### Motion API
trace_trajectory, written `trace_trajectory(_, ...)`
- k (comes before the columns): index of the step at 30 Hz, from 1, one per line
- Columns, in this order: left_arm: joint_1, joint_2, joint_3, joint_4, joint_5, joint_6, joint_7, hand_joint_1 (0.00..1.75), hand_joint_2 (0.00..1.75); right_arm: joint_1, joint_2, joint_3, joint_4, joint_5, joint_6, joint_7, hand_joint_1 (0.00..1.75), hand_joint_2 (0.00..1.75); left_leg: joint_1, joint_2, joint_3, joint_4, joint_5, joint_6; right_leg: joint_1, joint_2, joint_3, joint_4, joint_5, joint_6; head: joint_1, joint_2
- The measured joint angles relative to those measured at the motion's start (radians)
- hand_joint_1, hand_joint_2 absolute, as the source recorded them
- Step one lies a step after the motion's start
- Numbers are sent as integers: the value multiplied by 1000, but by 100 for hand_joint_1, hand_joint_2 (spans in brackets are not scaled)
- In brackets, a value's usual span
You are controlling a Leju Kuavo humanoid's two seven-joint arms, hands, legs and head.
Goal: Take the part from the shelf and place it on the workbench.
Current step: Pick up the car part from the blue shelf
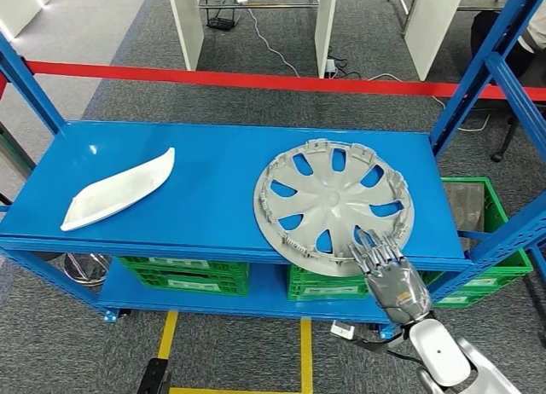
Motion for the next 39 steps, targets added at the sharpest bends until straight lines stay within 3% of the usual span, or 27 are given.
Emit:
trace_trajectory(3,0,1,0,0,-4,3,-5,0,0,-9,15,4,21,0,-3,4,0,175,-4,0,0,4,-4,3,-3,0,1,-2,0,3,0,0)
trace_trajectory(8,-2,3,0,0,-6,1,-7,0,0,-26,38,13,52,0,-7,15,0,175,-5,1,11,-8,-9,19,-7,-1,14,14,2,17,0,0)
trace_trajectory(10,-4,4,0,0,-6,2,-6,0,0,-33,43,17,61,0,-8,18,0,175,-1,2,24,-18,-8,26,-6,-4,-21,79,-35,18,3,0)
trace_trajectory(12,-6,3,0,0,-6,2,-5,0,0,-37,45,19,72,0,-8,18,0,175,0,2,27,-21,-9,29,-6,-5,-98,210,-95,19,4,0)
trace_trajectory(13,-6,3,0,0,-6,1,-4,0,0,-35,45,20,77,0,-8,18,0,175,0,2,27,-20,-10,29,-7,-5,-137,268,-113,22,4,0)
trace_trajectory(14,-5,3,0,0,-6,0,-2,0,0,-33,46,21,82,0,-8,18,0,175,0,2,28,-19,-11,29,-7,-6,-164,298,-114,24,3,0)
trace_trajectory(15,-5,2,0,0,-6,-1,-1,0,0,-30,46,23,86,0,-9,19,0,175,0,2,29,-18,-13,27,-8,-7,-172,289,-93,24,4,0)
trace_trajectory(16,-5,2,0,0,-6,-1,-1,0,0,-29,46,23,90,0,-9,19,0,175,1,2,32,-17,-15,24,-9,-8,-162,243,-53,24,4,0)
trace_trajectory(18,-5,0,0,0,-6,-2,-1,0,0,-29,47,25,96,0,-10,20,0,175,1,2,38,-14,-19,14,-9,-13,-120,111,26,19,4,0)
trace_trajectory(20,-5,-1,0,0,-7,-2,-1,0,0,-28,47,26,101,0,-11,21,0,175,0,2,38,-11,-21,1,-6,-15,-97,43,51,5,3,0)
trace_trajectory(21,-5,-1,0,0,-7,-1,-1,0,0,-26,48,27,103,0,-12,22,0,175,-1,2,36,-9,-22,-3,-4,-15,-95,41,51,-1,3,0)
trace_trajectory(25,-3,-1,0,0,-7,-1,-2,0,0,-23,49,30,111,0,-15,23,0,175,-2,4,33,-7,-17,25,-3,-11,-90,41,69,-4,0,0)
trace_trajectory(30,-5,-1,0,0,-7,-1,-1,0,0,-22,49,31,117,0,-15,23,0,175,1,4,35,-11,-16,24,3,-9,-91,42,67,-11,0,0)
trace_trajectory(39,-5,-1,0,0,-7,-1,-1,0,0,-22,49,31,117,0,-15,23,0,175,2,4,35,-11,-16,23,3,-9,-91,43,67,-11,0,0)
